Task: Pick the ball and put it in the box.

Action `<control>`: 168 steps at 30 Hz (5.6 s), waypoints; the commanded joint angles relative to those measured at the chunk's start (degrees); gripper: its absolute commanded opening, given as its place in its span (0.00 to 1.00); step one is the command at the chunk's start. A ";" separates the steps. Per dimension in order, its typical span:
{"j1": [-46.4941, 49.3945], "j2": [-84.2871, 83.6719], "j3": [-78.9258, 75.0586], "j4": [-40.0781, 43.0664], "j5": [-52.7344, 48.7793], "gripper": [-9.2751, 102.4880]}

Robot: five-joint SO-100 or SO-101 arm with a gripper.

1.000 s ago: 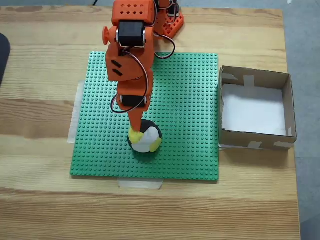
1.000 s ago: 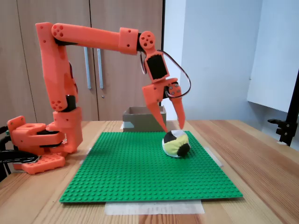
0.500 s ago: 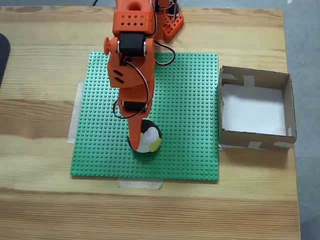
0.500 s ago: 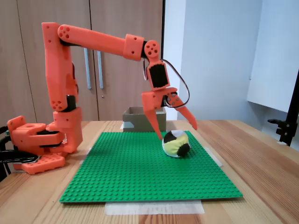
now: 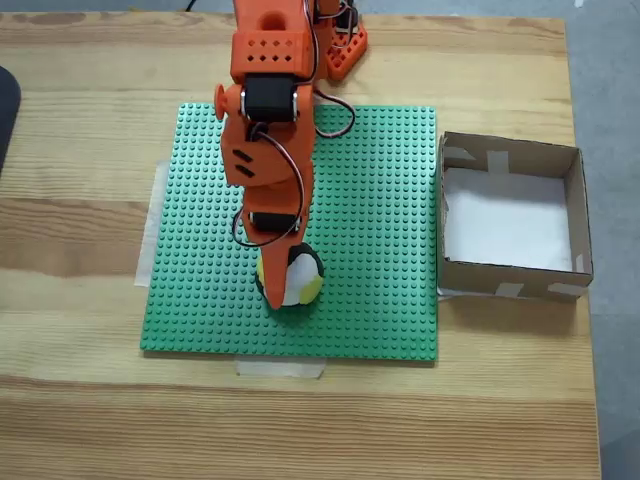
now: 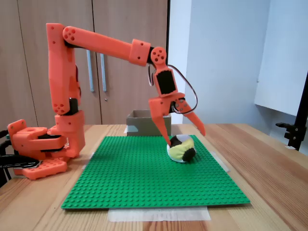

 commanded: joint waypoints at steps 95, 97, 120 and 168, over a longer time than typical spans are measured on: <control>-38.94 27.69 -3.87 -3.08 4.83 0.08; -39.73 27.42 -3.87 -3.16 5.10 0.08; -46.32 17.67 -9.58 -3.08 6.42 0.08; -44.74 -2.46 -16.61 -3.16 9.23 0.13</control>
